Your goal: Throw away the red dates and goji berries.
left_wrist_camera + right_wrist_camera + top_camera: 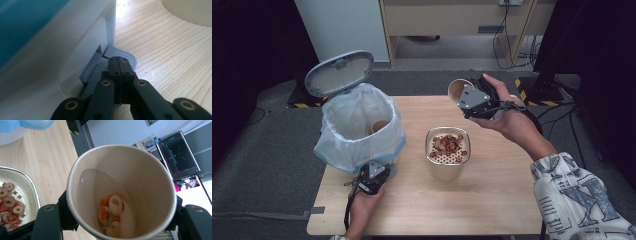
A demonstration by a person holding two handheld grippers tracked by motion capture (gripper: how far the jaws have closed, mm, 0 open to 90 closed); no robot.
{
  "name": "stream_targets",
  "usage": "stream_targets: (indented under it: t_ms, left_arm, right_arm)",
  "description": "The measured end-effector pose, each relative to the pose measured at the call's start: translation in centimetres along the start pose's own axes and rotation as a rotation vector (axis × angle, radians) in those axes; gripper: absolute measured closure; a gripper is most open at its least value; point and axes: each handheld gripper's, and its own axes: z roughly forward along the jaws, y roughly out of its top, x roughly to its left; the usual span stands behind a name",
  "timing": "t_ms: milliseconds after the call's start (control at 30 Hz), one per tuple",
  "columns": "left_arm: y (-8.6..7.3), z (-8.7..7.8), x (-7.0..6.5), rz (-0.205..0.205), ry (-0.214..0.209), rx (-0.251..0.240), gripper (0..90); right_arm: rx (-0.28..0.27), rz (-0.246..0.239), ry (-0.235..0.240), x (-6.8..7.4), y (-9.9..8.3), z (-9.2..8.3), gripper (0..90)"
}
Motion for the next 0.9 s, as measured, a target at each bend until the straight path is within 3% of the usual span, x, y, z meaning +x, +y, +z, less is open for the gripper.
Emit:
stream_targets:
  t_ms: [500,900]
  left_arm:
    - [0.0,0.0,0.0,-0.004,-0.002,-0.001,89.7]
    - [0.0,0.0,0.0,-0.001,0.0,-0.001,89.7]
  right_arm:
    - [0.021,-0.027,-0.017,-0.5,-0.6,0.0,33.9]
    - [0.015,-0.082,-0.034,-0.3,-0.7,-0.4,34.0]
